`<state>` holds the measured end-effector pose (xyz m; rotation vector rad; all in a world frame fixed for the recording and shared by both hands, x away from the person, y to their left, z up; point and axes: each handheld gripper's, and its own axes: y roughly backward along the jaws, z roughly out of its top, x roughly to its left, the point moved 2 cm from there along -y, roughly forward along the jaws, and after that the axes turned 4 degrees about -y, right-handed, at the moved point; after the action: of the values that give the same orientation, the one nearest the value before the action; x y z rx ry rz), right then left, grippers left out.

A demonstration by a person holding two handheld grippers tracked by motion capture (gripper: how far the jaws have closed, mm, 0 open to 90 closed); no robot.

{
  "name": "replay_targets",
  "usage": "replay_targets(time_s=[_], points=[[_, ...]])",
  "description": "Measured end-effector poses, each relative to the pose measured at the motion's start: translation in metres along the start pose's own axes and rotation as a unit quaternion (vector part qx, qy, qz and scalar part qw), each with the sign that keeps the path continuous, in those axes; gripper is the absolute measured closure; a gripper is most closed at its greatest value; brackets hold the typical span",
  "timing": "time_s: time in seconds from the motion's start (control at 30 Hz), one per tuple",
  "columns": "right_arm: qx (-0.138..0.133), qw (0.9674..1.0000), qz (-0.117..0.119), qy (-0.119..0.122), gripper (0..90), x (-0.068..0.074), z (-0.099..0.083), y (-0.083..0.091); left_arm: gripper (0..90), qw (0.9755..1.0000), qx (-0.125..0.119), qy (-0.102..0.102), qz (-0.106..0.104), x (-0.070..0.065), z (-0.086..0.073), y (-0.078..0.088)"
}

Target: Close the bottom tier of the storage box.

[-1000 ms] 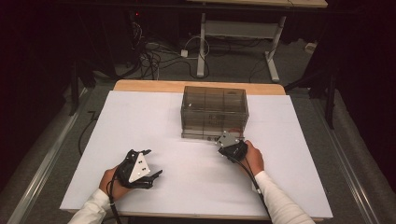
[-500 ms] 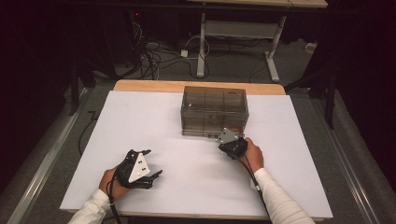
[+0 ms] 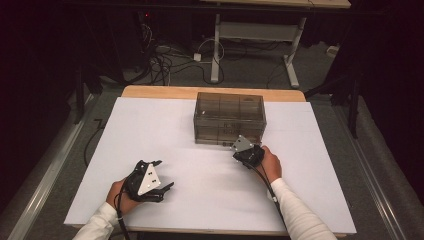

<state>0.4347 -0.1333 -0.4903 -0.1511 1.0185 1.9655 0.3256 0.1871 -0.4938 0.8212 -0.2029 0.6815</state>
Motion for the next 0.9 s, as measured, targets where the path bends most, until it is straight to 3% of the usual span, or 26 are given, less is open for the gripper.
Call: replay_targets(time_s=[0.9], points=[[0.008,0.9999,-0.012,0.004,90.0,-0.0046,0.0017,-0.0073,19.8,1.0,0.002,0.001,0.0,0.0008,-0.0016,-0.0008]])
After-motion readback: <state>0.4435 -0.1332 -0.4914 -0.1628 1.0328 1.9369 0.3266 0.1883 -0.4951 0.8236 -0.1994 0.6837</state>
